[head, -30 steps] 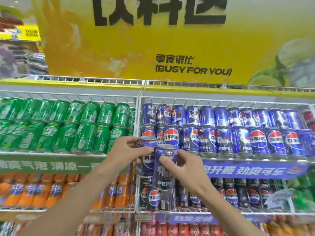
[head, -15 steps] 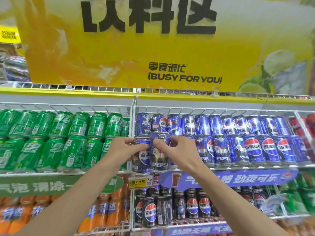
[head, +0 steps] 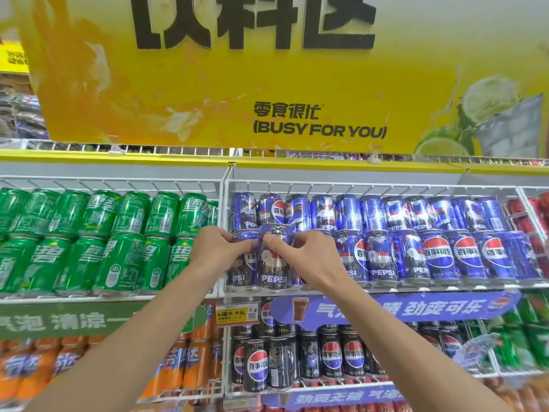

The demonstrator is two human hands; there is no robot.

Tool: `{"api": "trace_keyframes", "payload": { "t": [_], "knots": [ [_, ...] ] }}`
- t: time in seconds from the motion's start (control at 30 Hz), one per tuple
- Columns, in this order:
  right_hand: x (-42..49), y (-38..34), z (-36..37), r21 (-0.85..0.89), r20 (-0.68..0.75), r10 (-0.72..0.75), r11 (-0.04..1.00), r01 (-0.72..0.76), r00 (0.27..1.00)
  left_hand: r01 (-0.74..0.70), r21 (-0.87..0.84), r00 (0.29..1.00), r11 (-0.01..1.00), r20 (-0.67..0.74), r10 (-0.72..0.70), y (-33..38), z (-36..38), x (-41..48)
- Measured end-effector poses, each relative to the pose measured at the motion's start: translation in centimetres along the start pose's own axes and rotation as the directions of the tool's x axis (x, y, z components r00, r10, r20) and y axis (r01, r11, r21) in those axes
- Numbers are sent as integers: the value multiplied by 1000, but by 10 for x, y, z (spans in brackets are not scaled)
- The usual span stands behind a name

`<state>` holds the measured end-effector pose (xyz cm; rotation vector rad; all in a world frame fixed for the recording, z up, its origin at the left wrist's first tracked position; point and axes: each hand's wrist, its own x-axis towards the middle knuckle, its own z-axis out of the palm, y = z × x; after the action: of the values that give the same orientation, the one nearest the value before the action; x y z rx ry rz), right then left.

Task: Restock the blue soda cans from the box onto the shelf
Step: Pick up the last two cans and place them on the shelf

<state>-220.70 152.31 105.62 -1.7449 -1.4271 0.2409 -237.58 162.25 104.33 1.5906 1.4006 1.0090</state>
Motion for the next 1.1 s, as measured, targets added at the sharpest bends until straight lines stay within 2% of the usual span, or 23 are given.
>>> {"api": "trace_keyframes", "payload": {
  "t": [0.27,0.5,0.97,1.1],
  "knots": [
    [3,0,-3,10,10,-1,1000,0,1000,-96,260,993,961,-45,111,7,16,2],
    [12,6,0,26,17,5,1000,-6,1000,-155,299,987,942,16,157,6,17,3],
    [58,-14,-11,9,-1,-9,1000,9,1000,-129,166,988,978,110,111,7,10,-6],
    [105,-17,-11,100,-47,38,994,-33,998,-108,76,985,991,141,96,7,9,-11]
  ]
}}
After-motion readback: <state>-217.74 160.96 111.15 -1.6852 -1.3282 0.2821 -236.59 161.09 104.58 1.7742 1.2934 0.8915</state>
